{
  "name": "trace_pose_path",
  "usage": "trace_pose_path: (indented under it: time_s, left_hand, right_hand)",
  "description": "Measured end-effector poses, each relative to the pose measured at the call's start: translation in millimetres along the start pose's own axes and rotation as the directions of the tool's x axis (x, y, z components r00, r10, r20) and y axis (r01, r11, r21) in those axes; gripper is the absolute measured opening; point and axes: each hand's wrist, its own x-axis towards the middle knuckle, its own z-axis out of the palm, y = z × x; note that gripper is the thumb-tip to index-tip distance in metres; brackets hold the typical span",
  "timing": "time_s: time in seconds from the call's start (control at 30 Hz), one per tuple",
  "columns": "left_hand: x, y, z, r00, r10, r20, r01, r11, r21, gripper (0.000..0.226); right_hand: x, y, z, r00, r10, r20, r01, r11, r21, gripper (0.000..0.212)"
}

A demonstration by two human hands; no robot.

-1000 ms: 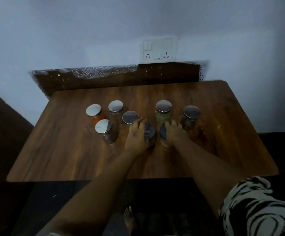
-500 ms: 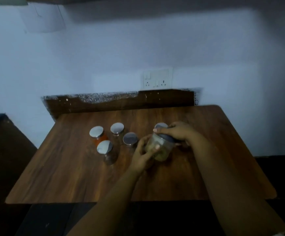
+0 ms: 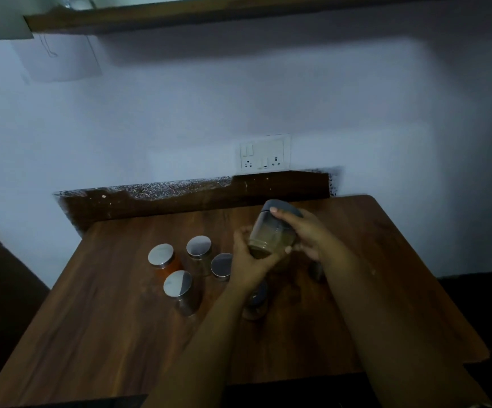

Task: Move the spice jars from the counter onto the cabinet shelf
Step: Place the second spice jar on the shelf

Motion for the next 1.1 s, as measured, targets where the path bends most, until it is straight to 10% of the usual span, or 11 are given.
trace_pose_path:
  time_s: [0.1, 0.23, 0.4, 0.6, 0.77, 0.93, 1.1]
  left_hand:
    - [13.5, 2.1, -13.5, 1.000, 0.012, -0.013, -0.011, 0.999, 0.053, 0.063]
    - [41.4, 8.4, -39.4, 0.934, -0.289, 0.210, 0.346, 0.877, -0.335, 0.059]
    - [51.7, 11.4, -48.9, 0.994, 0.105, -0.042, -0.101, 0.991, 0.087, 0.061]
    - [82.5, 24.4, -96.6, 0.954, -0.231, 0.191, 0.278, 0.920, -0.275, 0.084]
    - [95.4, 29.9, -115.3, 0.992, 0.125, 0.009, -0.125, 0.981, 0.147, 0.087]
    - [101.6, 49.1, -145.7, 0.994, 0.001, 0.112, 0.032, 0.955, -0.295, 0.072]
    - [106.8, 46.7, -161.5, 0.979, 0.059, 0.193, 0.007, 0.946, -0.324, 0.076]
  right_hand:
    - [10.1, -3.8, 12.5, 1.000, -0.010, 0.000, 0.010, 0.998, -0.055, 0.073]
    - [35.2, -17.2, 23.8, 0.995, -0.018, 0.094, 0.015, 0.999, 0.030, 0.065]
    - [50.5, -28.8, 56.7, 0.995, -0.079, -0.055, 0.073, 0.992, -0.105, 0.048]
    - [62.3, -49.4, 79.5, 0.994, -0.072, 0.087, 0.083, 0.989, -0.121, 0.048]
    - [76.7, -56.3, 108.6, 0.994, -0.102, 0.031, 0.105, 0.983, -0.153, 0.045]
    - [88.5, -72.4, 129.6, 0.983, -0.101, 0.155, 0.117, 0.988, -0.099, 0.046]
    - [98.9, -78.3, 145.4, 0.965, -0.203, 0.169, 0.204, 0.979, 0.011, 0.054]
